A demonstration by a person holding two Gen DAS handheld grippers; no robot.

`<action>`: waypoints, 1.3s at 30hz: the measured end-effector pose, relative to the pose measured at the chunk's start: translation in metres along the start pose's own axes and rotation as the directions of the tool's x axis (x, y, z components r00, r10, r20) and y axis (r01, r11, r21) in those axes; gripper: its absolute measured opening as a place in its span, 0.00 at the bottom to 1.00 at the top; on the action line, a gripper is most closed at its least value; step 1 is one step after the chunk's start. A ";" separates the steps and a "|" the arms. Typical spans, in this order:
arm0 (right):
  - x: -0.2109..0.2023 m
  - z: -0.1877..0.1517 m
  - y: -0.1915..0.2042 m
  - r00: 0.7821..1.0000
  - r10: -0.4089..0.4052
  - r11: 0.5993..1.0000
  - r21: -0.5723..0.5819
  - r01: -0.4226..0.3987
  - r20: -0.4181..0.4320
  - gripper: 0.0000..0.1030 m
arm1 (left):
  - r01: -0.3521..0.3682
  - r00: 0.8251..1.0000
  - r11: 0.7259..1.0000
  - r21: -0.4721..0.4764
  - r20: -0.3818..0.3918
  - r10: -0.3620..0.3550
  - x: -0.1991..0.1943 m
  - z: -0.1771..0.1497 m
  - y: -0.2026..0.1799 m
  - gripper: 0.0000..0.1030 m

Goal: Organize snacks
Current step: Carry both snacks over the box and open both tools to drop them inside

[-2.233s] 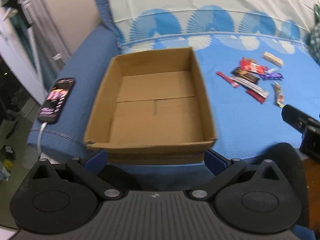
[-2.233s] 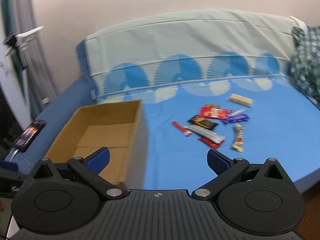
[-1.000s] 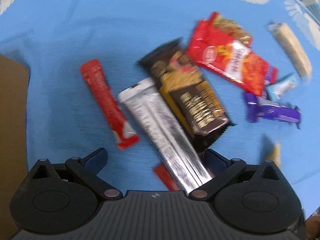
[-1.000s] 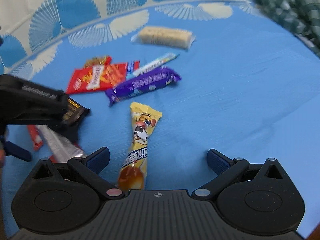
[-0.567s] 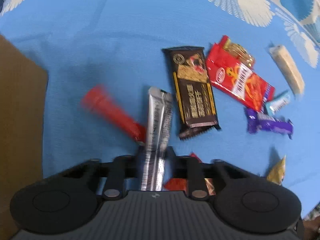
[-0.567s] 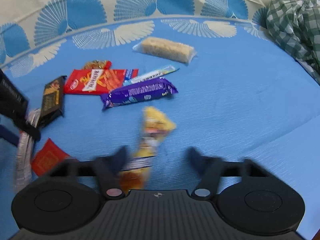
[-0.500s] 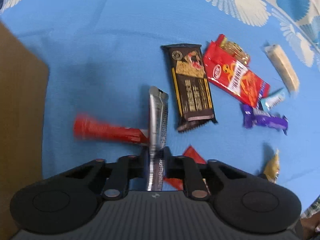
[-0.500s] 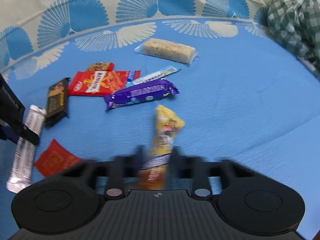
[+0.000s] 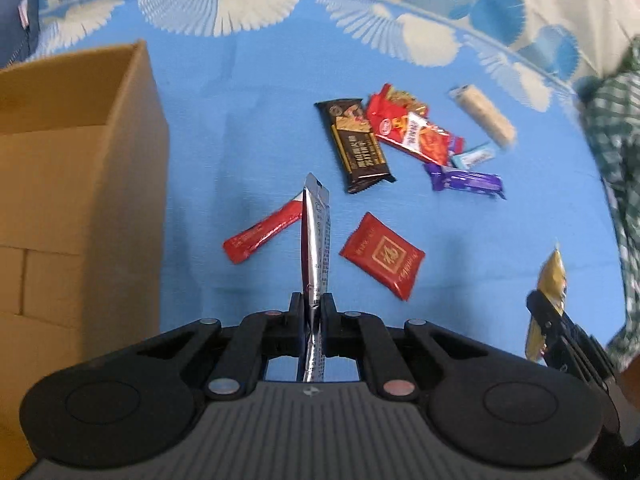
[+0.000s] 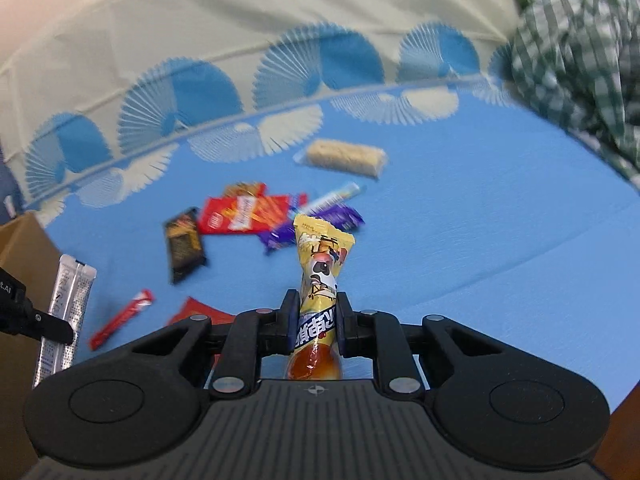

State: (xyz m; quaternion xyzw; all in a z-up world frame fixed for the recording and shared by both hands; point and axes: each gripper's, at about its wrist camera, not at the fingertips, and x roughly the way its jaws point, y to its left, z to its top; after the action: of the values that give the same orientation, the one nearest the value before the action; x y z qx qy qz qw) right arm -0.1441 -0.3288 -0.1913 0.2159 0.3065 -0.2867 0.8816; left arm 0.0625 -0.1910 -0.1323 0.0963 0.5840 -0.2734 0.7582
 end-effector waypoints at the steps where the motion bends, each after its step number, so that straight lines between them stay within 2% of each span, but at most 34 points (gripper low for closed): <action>1: -0.008 0.001 0.004 1.000 0.013 1.000 -0.003 -0.013 0.006 0.19 | 0.009 1.000 1.000 -0.003 0.007 -0.009 -0.009 -0.004 0.001 0.07; 6: -0.067 -0.003 0.040 0.993 0.109 0.994 -0.034 -0.108 0.041 0.19 | 0.032 0.997 0.999 0.017 0.075 -0.033 -0.074 -0.037 0.014 0.07; 10: -0.118 -0.020 0.070 0.980 0.197 0.979 -0.061 -0.195 0.028 0.19 | 0.029 0.992 0.999 0.014 0.125 -0.030 -0.124 -0.075 0.039 0.07; 16: -0.182 -0.054 0.123 0.949 0.314 0.941 -0.128 -0.314 -0.017 0.19 | -0.043 0.980 0.999 -0.031 0.192 0.048 -0.184 -0.138 0.092 0.07; 20: -0.217 -0.075 0.159 0.923 0.382 0.905 -0.180 -0.385 -0.053 0.19 | -0.070 0.971 0.995 -0.072 0.224 0.084 -0.210 -0.178 0.125 0.07; 24: -0.241 -0.089 0.186 0.910 0.409 0.878 -0.243 -0.413 -0.072 0.19 | -0.059 0.962 0.992 -0.108 0.259 0.085 -0.231 -0.212 0.153 0.07; 28: -0.260 -0.097 0.204 0.909 0.412 0.861 -0.298 -0.412 -0.065 0.19 | -0.046 0.954 0.991 -0.128 0.290 0.082 -0.243 -0.233 0.168 0.07; 39: -0.280 -0.105 0.224 0.922 0.384 0.851 -0.372 -0.371 -0.042 0.19 | 0.009 0.944 0.989 -0.148 0.329 0.040 -0.254 -0.244 0.185 0.07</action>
State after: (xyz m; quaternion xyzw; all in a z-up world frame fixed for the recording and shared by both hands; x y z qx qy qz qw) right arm -0.2258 0.0001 -0.0349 0.0957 0.2918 -0.0484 0.9505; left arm -0.0858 0.1535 0.0010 -0.0024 0.4663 -0.2359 0.8526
